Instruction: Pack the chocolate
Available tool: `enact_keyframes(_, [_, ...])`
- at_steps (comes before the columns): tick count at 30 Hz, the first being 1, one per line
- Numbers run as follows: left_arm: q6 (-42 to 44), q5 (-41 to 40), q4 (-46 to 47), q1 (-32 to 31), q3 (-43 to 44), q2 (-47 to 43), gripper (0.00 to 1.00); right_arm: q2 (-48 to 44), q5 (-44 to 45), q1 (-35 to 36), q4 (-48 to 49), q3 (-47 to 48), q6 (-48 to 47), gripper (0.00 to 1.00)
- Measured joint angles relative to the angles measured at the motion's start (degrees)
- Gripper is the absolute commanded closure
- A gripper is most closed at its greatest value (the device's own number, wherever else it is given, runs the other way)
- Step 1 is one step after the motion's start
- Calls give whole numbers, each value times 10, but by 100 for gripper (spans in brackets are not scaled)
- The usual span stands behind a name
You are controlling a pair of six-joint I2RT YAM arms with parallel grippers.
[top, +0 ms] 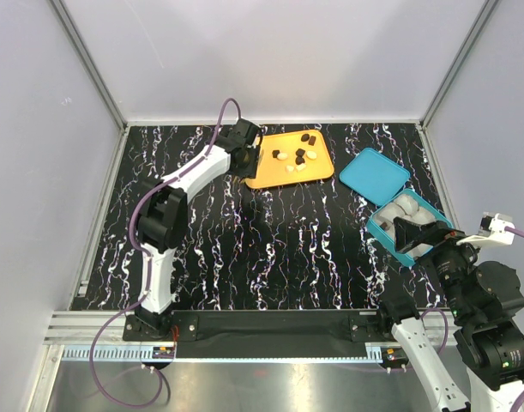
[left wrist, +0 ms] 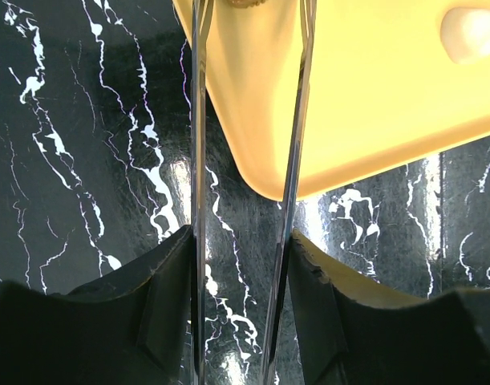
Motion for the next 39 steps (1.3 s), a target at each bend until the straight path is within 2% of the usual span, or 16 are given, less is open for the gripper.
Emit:
enact_keyframes(23, [5,3,-5,0,9,3,65,-1,0,0,0,0,-1,0])
enact_keyframes(34, [4,27,-18,-9,6,-57,67,-1,-2,0,0,0,-1,0])
enact_keyframes(39, [-2,51,-17,-46,6,-101,67,6,-1,0,0,12,-2,0])
